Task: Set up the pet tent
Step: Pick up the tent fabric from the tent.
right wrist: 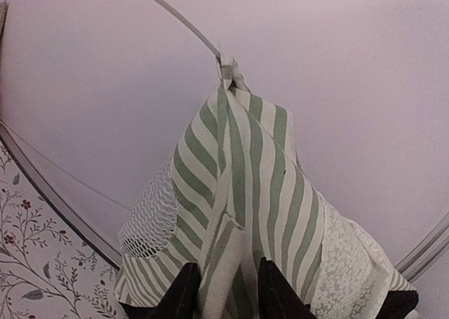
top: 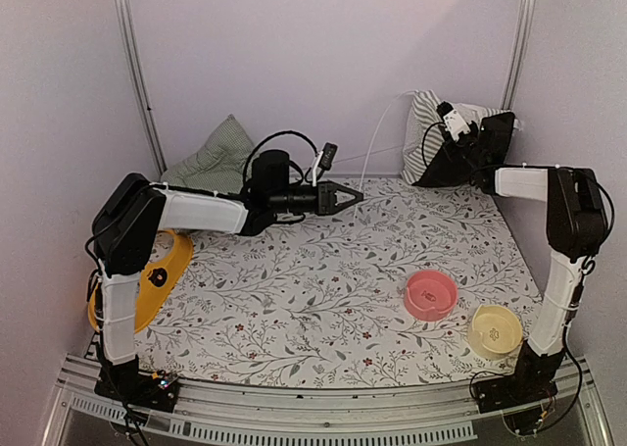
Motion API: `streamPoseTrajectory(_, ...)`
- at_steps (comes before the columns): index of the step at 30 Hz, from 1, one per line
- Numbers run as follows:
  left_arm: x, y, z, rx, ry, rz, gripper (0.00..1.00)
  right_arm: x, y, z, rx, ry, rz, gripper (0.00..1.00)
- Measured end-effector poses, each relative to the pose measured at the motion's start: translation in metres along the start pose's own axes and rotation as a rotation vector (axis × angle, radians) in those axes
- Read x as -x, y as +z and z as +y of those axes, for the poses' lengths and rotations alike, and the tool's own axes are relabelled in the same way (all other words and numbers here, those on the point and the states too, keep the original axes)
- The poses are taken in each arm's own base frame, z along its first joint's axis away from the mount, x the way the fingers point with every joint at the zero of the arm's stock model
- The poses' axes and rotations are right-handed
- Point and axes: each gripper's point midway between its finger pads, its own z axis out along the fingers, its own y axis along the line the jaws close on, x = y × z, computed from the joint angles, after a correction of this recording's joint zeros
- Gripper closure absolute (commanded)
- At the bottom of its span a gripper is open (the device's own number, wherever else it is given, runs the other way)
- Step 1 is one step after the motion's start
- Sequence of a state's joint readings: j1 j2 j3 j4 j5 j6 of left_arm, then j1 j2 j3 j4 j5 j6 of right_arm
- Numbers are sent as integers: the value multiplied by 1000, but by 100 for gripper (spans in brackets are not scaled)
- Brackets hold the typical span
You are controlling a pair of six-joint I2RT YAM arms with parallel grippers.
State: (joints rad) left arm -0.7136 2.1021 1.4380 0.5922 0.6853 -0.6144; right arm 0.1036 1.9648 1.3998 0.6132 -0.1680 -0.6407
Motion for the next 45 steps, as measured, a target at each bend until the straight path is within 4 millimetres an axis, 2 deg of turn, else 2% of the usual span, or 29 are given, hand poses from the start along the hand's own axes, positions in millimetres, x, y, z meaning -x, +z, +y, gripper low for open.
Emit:
streamPoseTrajectory(3, 0, 0, -1, -3, -4, 1, 100, 3, 2, -3, -2, -13, -4, 100)
streamPoseTrajectory(6, 1, 0, -1, -6, -19, 0, 100, 3, 3, -2, 2, -14, 0, 100)
streamPoseTrajectory(10, 5, -1, -6, -20, -66, -26, 100, 8, 3, 10, 14, -51, 6, 100)
streamPoseTrajectory(13, 4, -8, -13, -23, -139, -54, 100, 27, -4, 29, 32, -106, -2, 100)
streamPoseTrajectory(15, 2, -18, -23, -18, -213, -77, 100, 48, -10, 42, 48, -134, -26, 100)
streamPoseTrajectory(17, -1, -28, -38, -22, -283, -99, 100, 79, -18, 55, 62, -157, -64, 100)
streamPoseTrajectory(21, -2, -50, -87, -73, -391, -178, 100, 145, -40, 88, 87, -211, -163, 100)
streamPoseTrajectory(26, 15, -70, -136, -130, -422, -275, 100, 209, -74, 140, 154, -238, -267, 100)
streamPoseTrajectory(30, 36, -99, -159, -144, -424, -377, 100, 242, -105, 179, 208, -242, -321, 100)
streamPoseTrajectory(33, 51, -117, -173, -149, -418, -442, 100, 255, -127, 202, 236, -232, -343, 100)
streamPoseTrajectory(37, 62, -128, -183, -154, -427, -491, 100, 261, -153, 227, 258, -221, -358, 100)
streamPoseTrajectory(41, 55, -131, -174, -111, -454, -508, 100, 265, -171, 245, 275, -196, -375, 100)
streamPoseTrajectory(45, 46, -130, -163, -67, -471, -515, 100, 264, -188, 246, 280, -160, -385, 100)
